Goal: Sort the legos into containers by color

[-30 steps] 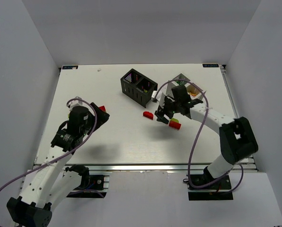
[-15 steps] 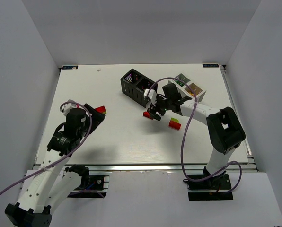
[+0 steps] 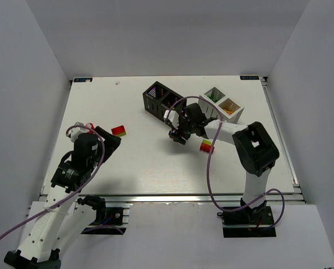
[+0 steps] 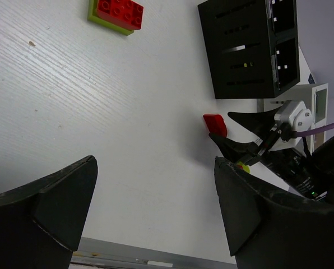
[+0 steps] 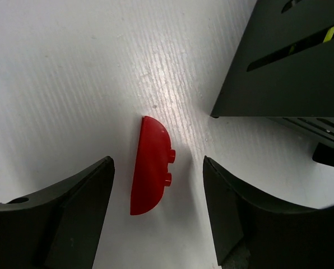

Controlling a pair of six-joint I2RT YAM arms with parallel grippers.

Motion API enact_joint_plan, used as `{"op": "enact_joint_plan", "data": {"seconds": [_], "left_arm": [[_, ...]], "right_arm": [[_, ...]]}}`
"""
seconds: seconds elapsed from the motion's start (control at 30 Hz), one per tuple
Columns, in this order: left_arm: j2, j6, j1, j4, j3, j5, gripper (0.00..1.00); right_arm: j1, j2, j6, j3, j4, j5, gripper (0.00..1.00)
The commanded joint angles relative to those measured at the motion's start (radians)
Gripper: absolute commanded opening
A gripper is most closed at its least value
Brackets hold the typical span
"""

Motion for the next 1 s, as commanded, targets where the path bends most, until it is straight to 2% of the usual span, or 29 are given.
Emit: {"op": "enact_joint_plan", "data": {"seconds": [0.0,0.2,0.27,0.3,0.37,0.43,0.53,0.63,0.73,0.77,0.83,0.97], "left_arm": [[-0.013,-0.005,0.004,-0.021,-0.002,-0.024,0.94],[-0.027,-0.017,0.004,-0.015,-0.022,-0.025,0.94],[-0.041,-0.017,0.004,-0.019,-0.025,-0.028,0.94],[-0.045,-0.019,0.004,-0.021,-0.03,-0.033,0.94],[-0.055,-0.021,0.004,-0.027,-0.036,-0.039,0.94],[-0.07,-0.022,0.004,-0.029,-0.05,-0.042,0.94],[-0.084,-0.027,0.004,-0.019,-0.065,-0.048,0.94],[-0.087,-0.027,0.004,-0.019,-0.068,-0.053,0.94],[-0.084,-0.017,0.004,-0.024,-0.068,-0.054,0.94],[-0.081,-0.014,0.004,-0.026,-0.071,-0.053,0.94],[-0.079,-0.004,0.004,-0.024,-0.074,-0.051,0.94],[-0.062,0.01,0.004,-0.03,-0.06,-0.042,0.94]], "right_arm": [[0.003,0.014,0.001,0.045,0.073,0.058,0.69],[0.006,0.032,-0.019,0.039,0.07,0.039,0.53],[0.007,0.025,-0.025,0.031,0.057,0.02,0.38],[0.007,0.02,-0.03,0.027,0.05,0.01,0.28],[0.01,-0.01,-0.046,0.025,0.012,-0.019,0.19],[0.009,-0.046,-0.094,0.022,-0.058,-0.104,0.09],[0.007,-0.144,-0.183,0.021,-0.176,-0.287,0.0],[0.009,-0.227,-0.133,0.037,-0.143,-0.39,0.0],[0.007,-0.221,0.063,0.152,-0.025,-0.379,0.0],[0.009,-0.192,0.152,0.186,-0.001,-0.358,0.0],[0.009,-0.155,0.223,0.281,0.097,-0.285,0.0],[0.009,0.006,0.371,0.453,0.161,-0.099,0.0]]}}
